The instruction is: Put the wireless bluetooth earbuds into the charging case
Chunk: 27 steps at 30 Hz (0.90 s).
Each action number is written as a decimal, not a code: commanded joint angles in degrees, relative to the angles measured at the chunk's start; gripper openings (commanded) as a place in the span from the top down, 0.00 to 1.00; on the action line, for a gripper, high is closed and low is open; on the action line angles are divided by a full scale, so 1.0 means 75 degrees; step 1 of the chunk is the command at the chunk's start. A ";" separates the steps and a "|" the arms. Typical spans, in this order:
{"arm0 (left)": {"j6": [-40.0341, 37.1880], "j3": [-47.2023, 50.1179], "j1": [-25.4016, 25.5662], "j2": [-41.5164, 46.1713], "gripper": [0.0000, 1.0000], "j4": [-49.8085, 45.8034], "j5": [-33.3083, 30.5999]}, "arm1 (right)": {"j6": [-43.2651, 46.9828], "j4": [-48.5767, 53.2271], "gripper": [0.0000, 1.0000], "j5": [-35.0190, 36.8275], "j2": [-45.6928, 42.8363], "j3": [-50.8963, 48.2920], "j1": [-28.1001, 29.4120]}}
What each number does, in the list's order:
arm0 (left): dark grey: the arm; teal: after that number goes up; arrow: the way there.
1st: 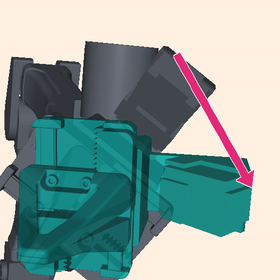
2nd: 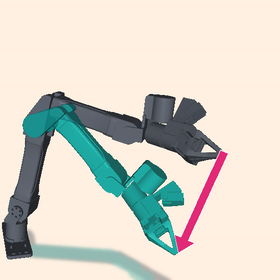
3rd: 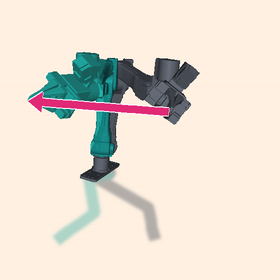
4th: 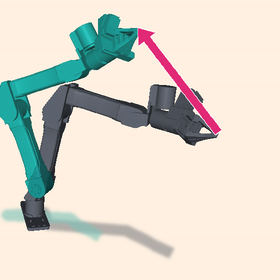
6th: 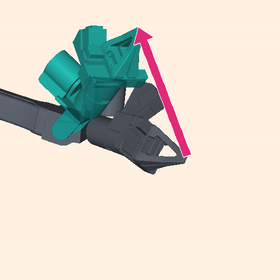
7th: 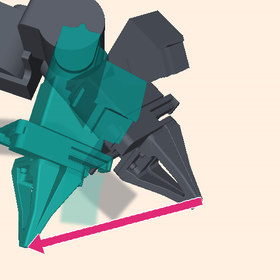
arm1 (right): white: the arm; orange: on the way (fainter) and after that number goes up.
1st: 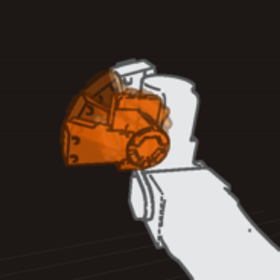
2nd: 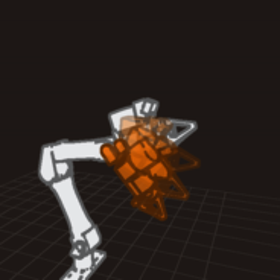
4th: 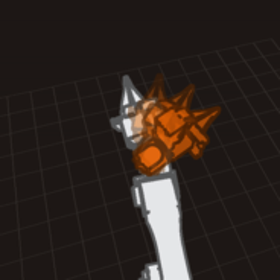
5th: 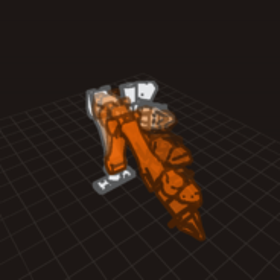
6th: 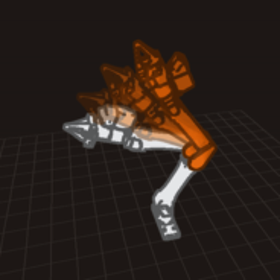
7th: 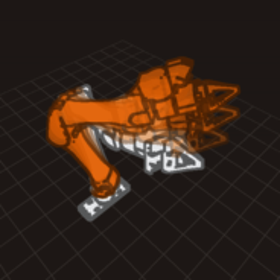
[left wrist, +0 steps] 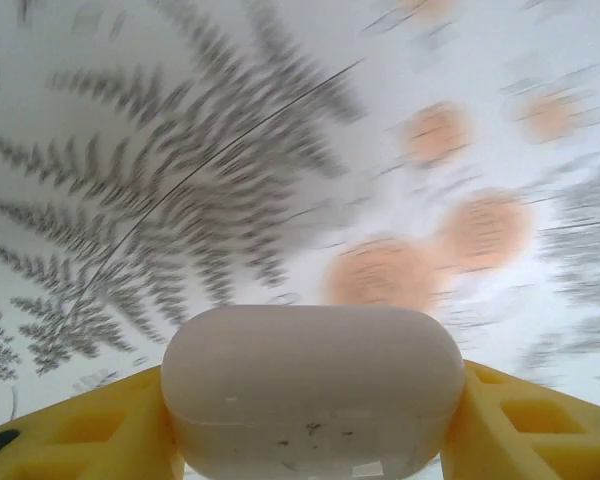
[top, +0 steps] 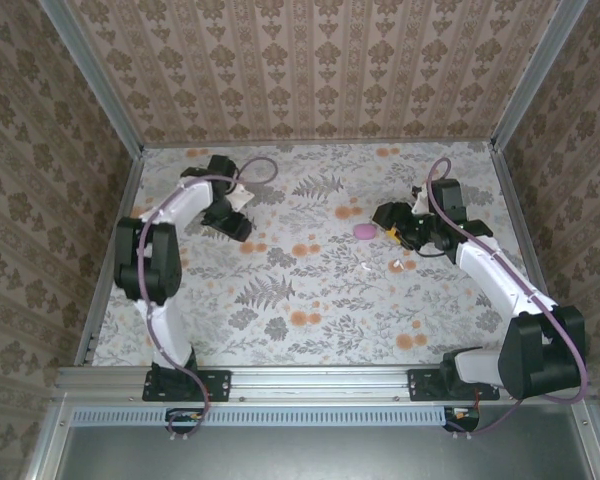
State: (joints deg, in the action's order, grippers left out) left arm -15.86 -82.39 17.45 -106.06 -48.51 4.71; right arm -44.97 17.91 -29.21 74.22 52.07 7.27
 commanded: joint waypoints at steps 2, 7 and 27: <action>0.0757 0.1244 0.0896 0.1892 0.43 0.2267 0.0518 | -0.0156 -0.0273 0.37 -0.0384 -0.0309 -0.0136 -0.0068; 0.0882 0.2904 0.2122 0.3712 0.45 0.4761 0.0546 | -0.0328 -0.0695 0.39 -0.0772 -0.0460 -0.0101 -0.0067; -0.0628 0.3847 0.4706 0.5048 0.48 0.6891 -0.0754 | 0.1481 0.0720 0.48 -0.1075 -0.0322 0.2189 0.1692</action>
State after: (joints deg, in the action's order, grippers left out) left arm -18.57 -51.64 52.34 -68.53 0.80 0.99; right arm -37.65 19.22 -37.98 71.61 66.54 18.61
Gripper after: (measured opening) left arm 0.557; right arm 0.517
